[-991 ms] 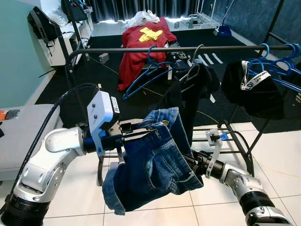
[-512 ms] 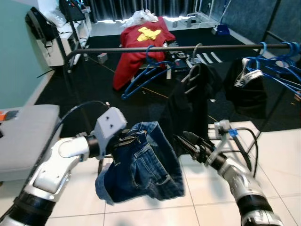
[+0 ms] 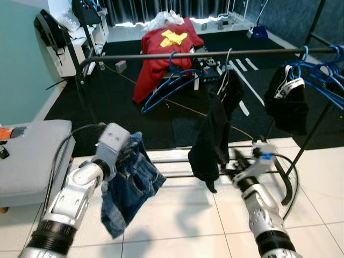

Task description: Hang hanger

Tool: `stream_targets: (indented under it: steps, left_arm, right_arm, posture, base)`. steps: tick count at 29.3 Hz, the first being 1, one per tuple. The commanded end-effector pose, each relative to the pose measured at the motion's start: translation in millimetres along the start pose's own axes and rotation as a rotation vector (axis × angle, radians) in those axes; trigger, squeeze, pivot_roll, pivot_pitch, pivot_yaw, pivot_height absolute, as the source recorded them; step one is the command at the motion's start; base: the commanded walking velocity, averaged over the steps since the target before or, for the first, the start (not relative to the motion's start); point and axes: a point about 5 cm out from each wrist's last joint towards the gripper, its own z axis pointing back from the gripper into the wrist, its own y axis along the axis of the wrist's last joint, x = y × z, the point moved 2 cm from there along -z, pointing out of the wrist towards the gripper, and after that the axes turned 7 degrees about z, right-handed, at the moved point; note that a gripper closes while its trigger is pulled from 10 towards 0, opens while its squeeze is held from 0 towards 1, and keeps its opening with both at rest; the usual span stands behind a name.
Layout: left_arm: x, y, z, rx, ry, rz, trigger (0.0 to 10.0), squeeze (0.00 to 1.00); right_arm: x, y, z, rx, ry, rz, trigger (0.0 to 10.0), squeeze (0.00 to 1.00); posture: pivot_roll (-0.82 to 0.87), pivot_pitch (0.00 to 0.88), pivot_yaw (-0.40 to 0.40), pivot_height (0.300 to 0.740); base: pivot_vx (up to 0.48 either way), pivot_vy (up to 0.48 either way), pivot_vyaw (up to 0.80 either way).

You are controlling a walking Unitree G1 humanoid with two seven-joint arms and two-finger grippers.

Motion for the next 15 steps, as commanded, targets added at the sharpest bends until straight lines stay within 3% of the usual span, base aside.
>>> stream_targets:
  steps: [1, 12, 13, 14, 15]
  left_arm:
    - [-4.1, 5.8, -1.8, 0.015, 0.030, 0.041, 10.0, 0.00]
    - [-22.3, -5.8, -4.1, -0.031, 0.226, 0.136, 10.0, 0.00]
    - [-20.5, -4.8, -5.0, -0.018, 0.217, 0.136, 10.0, 0.00]
    - [-10.0, -0.4, -5.4, 0.027, 0.117, 0.119, 10.0, 0.00]
    - [-10.0, -0.4, -5.4, 0.027, 0.117, 0.119, 10.0, 0.00]
  right_arm:
    - [-0.8, -4.8, 1.5, -0.010, -0.022, -0.004, 10.0, 0.00]
    - [-1.0, -13.7, 7.6, -0.053, -0.057, 0.003, 10.0, 0.00]
    - [-1.5, -15.0, 7.8, -0.052, -0.072, 0.012, 10.0, 0.00]
    - [-4.8, -17.4, 7.9, -0.065, -0.046, 0.046, 10.0, 0.00]
    - [-4.8, -17.4, 7.9, -0.065, -0.046, 0.046, 10.0, 0.00]
  posture:
    - [0.09, 0.058, 0.064, 0.740]
    - [0.09, 0.061, 0.068, 0.740]
    - [0.09, 0.060, 0.068, 0.740]
    - [0.09, 0.060, 0.066, 0.740]
    - [0.09, 0.060, 0.066, 0.740]
  base:
    - [0.000, 0.000, 0.00]
    - [0.000, 0.000, 0.00]
    - [0.000, 0.000, 0.00]
    - [0.000, 0.000, 0.00]
    - [0.000, 0.000, 0.00]
